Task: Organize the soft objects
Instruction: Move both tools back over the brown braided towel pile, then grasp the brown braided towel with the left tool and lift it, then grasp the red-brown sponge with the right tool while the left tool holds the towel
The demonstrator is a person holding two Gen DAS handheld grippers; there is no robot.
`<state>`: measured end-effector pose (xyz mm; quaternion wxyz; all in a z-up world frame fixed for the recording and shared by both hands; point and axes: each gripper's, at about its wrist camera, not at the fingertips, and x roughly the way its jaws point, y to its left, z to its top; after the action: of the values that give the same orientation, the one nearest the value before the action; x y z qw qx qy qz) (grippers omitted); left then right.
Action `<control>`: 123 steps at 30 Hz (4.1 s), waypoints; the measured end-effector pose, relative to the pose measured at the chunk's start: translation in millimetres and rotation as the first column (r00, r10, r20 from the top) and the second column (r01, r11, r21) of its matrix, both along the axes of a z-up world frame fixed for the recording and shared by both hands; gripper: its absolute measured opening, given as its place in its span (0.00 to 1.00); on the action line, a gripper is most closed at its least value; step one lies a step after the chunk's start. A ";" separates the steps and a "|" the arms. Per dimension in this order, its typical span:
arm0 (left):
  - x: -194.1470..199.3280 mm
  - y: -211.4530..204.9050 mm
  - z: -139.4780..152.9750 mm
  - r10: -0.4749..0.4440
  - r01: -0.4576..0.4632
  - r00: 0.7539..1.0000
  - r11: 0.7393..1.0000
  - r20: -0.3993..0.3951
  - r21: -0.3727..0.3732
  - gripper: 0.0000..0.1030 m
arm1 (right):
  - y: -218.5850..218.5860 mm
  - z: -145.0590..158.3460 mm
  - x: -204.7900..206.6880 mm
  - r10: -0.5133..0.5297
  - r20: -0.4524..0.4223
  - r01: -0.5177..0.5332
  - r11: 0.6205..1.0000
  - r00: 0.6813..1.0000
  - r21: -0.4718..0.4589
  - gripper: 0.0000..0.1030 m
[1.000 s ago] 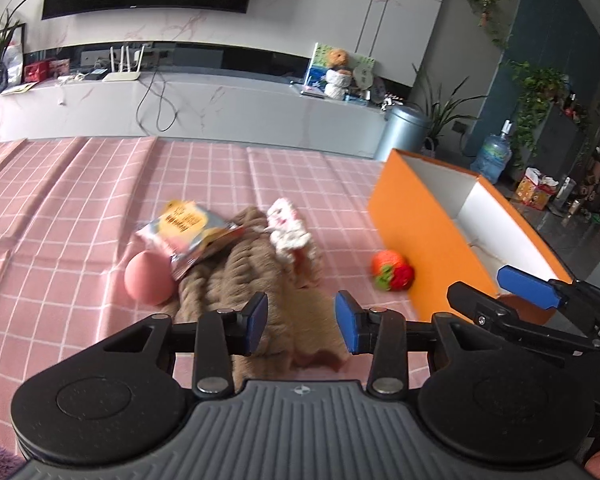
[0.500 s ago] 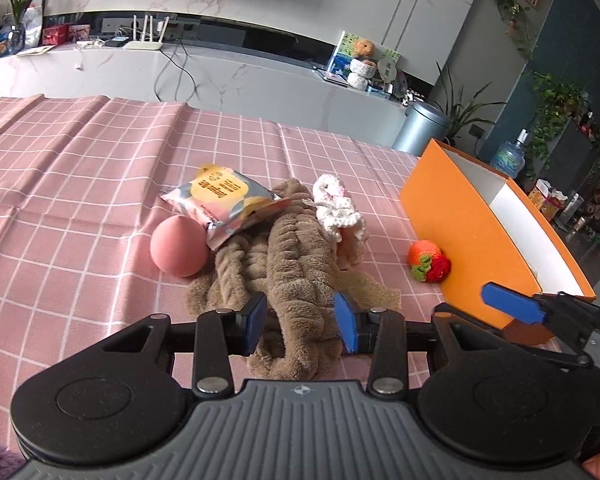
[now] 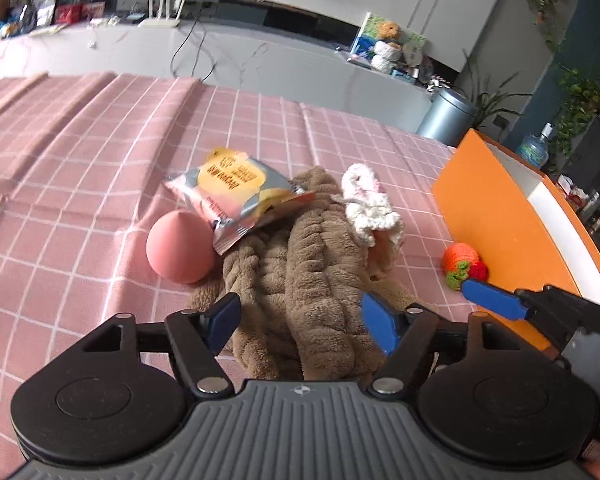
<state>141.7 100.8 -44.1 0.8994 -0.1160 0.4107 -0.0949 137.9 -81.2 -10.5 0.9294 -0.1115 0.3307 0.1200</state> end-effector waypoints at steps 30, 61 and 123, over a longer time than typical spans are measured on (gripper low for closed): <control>-18.2 2.3 28.3 0.008 -0.012 0.995 0.999 0.104 0.038 0.19 | -4.4 -7.4 -0.5 0.074 -0.100 -0.068 0.996 0.992 0.060 0.63; -31.3 12.0 -0.1 0.001 0.005 0.998 0.995 -0.059 0.099 0.81 | 24.0 -27.3 31.2 0.505 -0.225 -0.532 0.843 0.833 -0.078 0.93; -34.9 -18.7 -16.3 -0.075 0.082 0.996 0.966 -0.040 0.247 0.29 | -45.8 18.7 2.2 -0.011 -0.145 0.016 0.999 0.989 0.034 0.49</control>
<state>106.8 82.2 -60.4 0.8961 0.0123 0.4371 -0.0767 140.1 -127.0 8.2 0.9056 -0.0838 0.3958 0.1273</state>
